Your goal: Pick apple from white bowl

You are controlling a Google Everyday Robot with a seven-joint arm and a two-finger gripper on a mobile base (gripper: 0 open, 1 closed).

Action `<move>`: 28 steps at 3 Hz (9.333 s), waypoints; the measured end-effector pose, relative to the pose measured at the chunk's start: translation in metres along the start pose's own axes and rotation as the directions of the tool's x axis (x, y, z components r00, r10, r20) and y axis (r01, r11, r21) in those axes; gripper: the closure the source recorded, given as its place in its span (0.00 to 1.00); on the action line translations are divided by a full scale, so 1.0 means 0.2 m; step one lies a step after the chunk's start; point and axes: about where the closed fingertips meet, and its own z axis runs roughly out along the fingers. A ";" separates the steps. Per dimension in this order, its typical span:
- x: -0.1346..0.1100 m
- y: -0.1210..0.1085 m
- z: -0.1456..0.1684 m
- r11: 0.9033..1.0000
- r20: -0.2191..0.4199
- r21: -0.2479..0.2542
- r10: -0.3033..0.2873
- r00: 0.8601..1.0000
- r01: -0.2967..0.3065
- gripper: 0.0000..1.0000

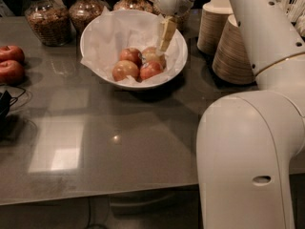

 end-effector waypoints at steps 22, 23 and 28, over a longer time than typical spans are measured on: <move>-0.30 0.34 0.18 0.982 0.154 -0.030 0.189 0.970 -0.187 0.25; -0.29 0.34 0.16 0.983 0.143 -0.023 0.185 0.972 -0.184 0.31; -0.19 0.42 0.30 0.977 0.111 -0.093 0.202 0.973 -0.192 0.33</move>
Offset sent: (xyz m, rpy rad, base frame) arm -0.0880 -0.0017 0.0108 0.2413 0.1458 -0.0846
